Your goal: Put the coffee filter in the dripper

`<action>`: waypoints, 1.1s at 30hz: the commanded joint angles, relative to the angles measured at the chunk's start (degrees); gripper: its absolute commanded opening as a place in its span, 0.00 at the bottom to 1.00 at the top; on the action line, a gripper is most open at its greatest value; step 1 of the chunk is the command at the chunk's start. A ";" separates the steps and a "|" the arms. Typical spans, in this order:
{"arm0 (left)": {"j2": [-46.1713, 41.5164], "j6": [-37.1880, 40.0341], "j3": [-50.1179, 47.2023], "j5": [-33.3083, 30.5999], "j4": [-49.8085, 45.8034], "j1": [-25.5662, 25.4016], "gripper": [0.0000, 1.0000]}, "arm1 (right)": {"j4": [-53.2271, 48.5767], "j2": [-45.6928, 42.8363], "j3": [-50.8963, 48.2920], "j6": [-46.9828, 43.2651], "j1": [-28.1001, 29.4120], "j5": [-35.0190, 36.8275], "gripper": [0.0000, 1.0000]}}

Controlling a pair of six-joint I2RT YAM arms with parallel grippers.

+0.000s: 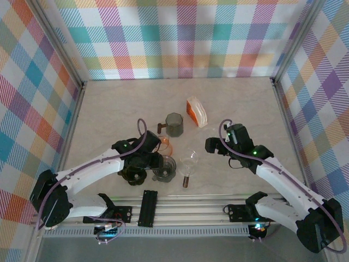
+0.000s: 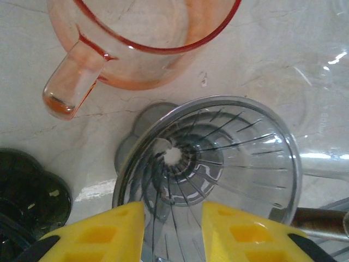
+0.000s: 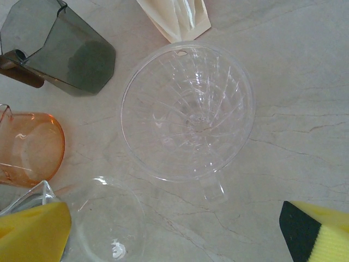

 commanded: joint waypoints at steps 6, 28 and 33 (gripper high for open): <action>-2.95 0.65 2.80 -3.08 -3.23 -0.63 0.50 | -1.66 -1.39 -0.91 -0.06 0.44 0.60 0.99; 6.41 3.41 2.08 -6.53 -2.79 -0.69 0.31 | -2.35 -2.91 -1.34 0.54 0.44 0.22 0.99; 6.95 4.08 2.23 -5.95 -2.62 -0.68 0.19 | -2.50 -2.65 -1.48 0.74 0.45 -0.17 0.99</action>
